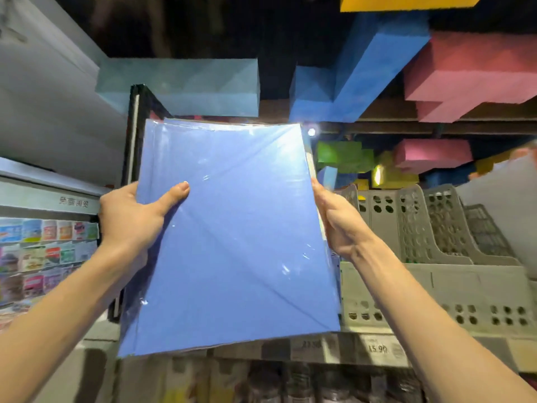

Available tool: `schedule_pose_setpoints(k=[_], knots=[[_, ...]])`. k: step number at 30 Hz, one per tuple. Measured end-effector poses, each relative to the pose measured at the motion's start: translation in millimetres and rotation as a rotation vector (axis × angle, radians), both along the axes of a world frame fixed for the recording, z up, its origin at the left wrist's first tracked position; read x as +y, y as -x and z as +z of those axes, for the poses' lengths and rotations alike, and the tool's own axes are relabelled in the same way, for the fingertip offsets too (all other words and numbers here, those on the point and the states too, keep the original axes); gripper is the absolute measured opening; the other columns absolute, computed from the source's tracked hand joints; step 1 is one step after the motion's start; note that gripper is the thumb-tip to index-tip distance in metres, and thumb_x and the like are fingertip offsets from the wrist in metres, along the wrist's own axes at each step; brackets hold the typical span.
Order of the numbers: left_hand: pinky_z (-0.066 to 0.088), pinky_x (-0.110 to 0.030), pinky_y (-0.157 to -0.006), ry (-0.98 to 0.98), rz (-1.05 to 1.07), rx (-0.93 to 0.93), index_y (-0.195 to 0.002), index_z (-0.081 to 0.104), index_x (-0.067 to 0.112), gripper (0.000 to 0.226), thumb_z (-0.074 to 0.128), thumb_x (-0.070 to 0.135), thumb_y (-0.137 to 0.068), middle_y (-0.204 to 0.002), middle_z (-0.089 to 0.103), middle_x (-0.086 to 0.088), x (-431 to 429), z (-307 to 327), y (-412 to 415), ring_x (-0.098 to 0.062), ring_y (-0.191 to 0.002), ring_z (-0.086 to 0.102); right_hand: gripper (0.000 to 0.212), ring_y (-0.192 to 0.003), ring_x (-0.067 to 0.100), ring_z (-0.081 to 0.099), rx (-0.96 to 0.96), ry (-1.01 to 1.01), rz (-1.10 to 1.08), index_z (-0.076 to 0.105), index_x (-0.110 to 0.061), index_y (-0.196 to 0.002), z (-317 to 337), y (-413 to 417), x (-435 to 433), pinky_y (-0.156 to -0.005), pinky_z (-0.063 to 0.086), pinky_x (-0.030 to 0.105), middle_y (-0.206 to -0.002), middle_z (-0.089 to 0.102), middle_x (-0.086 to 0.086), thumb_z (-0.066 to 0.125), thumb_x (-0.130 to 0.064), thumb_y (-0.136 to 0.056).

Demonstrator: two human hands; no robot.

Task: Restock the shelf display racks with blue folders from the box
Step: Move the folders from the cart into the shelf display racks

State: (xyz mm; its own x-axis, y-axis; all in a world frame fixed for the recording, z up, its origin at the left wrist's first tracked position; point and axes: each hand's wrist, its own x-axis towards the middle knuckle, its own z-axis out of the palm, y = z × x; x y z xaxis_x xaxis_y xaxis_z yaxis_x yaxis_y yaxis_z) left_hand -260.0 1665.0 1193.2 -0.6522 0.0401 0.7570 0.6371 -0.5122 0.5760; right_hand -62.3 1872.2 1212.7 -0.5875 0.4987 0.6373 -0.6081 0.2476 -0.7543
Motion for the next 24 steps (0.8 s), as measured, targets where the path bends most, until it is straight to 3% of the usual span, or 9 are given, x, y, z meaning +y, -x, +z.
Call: schedule_pose_setpoints(k=[5, 8, 10, 12, 14, 16, 18, 20, 24], knots=[[0.054, -0.019, -0.045, -0.003, -0.003, -0.034, -0.095, 0.074, 0.015, 0.031, 0.088, 0.033, -0.073, -0.079, 0.072, 0.008, -3, 6, -13, 0.004, -0.048, 0.062, 0.030, -0.075, 0.018, 0.073, 0.060, -0.016, -0.181, 0.073, -0.005, -0.103, 9, -31, 14, -0.061, 0.060, 0.028, -0.092, 0.077, 0.006, 0.058, -0.030, -0.100], [0.044, -0.011, -0.038, 0.002, 0.031, -0.038, -0.096, 0.072, 0.017, 0.032, 0.086, 0.034, -0.074, -0.069, 0.072, 0.014, -21, 12, -12, 0.005, -0.045, 0.060, 0.028, -0.068, 0.015, 0.071, 0.132, -0.060, -0.306, 0.073, -0.007, -0.091, 15, -51, 18, -0.068, 0.059, 0.031, -0.080, 0.076, 0.001, 0.056, -0.027, -0.101], [0.050, -0.012, -0.045, -0.022, 0.032, -0.022, -0.091, 0.073, 0.018, 0.032, 0.088, 0.039, -0.071, -0.090, 0.076, 0.002, -30, 19, -1, -0.005, -0.066, 0.069, 0.030, -0.073, 0.020, 0.066, 0.192, -0.092, -0.398, 0.071, -0.006, -0.089, 20, -62, 20, -0.069, 0.054, 0.033, -0.082, 0.072, 0.006, 0.056, -0.028, -0.102], [0.061, -0.025, -0.065, -0.022, 0.071, 0.011, -0.089, 0.076, 0.020, 0.043, 0.092, 0.050, -0.062, -0.099, 0.076, 0.000, -35, 22, 4, -0.016, -0.086, 0.072, 0.035, -0.072, 0.019, 0.055, 0.244, -0.131, -0.503, 0.066, -0.003, -0.082, 28, -69, 22, -0.064, 0.044, 0.029, -0.079, 0.064, 0.008, 0.057, -0.030, -0.101], [0.061, -0.039, -0.082, -0.026, 0.090, 0.008, -0.092, 0.077, 0.020, 0.052, 0.092, 0.056, -0.058, -0.099, 0.075, 0.000, -35, 23, 11, -0.018, -0.089, 0.072, 0.045, -0.069, 0.017, 0.050, 0.294, -0.163, -0.625, 0.062, 0.006, -0.077, 37, -76, 22, -0.063, 0.038, 0.030, -0.074, 0.060, 0.006, 0.058, -0.033, -0.099], [0.056, -0.037, -0.079, -0.021, 0.113, 0.014, -0.096, 0.075, 0.019, 0.038, 0.091, 0.040, -0.069, -0.100, 0.075, -0.007, -34, 21, -1, -0.021, -0.090, 0.071, 0.050, -0.064, 0.012, 0.045, 0.319, -0.205, -0.759, 0.059, 0.007, -0.074, 44, -80, 19, -0.061, 0.034, 0.029, -0.067, 0.054, 0.002, 0.058, -0.037, -0.097], [0.055, -0.031, -0.071, -0.034, 0.139, 0.034, -0.100, 0.074, 0.015, 0.031, 0.089, 0.026, -0.075, -0.101, 0.073, -0.010, -32, 18, -4, -0.012, -0.079, 0.068, 0.050, -0.053, 0.001, 0.032, 0.309, -0.240, -0.889, 0.046, -0.003, -0.059, 48, -84, 10, -0.052, 0.026, 0.026, -0.058, 0.038, -0.003, 0.055, -0.032, -0.099], [0.052, -0.018, -0.053, -0.065, 0.149, 0.042, -0.102, 0.073, 0.011, 0.029, 0.087, 0.018, -0.077, -0.099, 0.071, -0.008, -28, 15, -5, 0.008, -0.056, 0.056, 0.052, -0.045, 0.008, 0.027, 0.309, -0.275, -1.023, 0.031, -0.013, -0.055, 51, -86, -4, -0.047, 0.023, 0.024, -0.054, 0.025, -0.005, 0.053, -0.026, -0.101], [0.039, -0.008, -0.039, -0.049, 0.225, 0.028, -0.097, 0.074, 0.011, 0.026, 0.088, 0.017, -0.076, -0.089, 0.068, -0.004, -25, 15, -10, 0.014, -0.038, 0.041, 0.055, -0.049, 0.015, 0.027, 0.337, -0.285, -1.146, 0.026, -0.014, -0.053, 60, -90, -26, -0.049, 0.027, 0.026, -0.048, 0.025, -0.004, 0.051, -0.025, -0.101]])
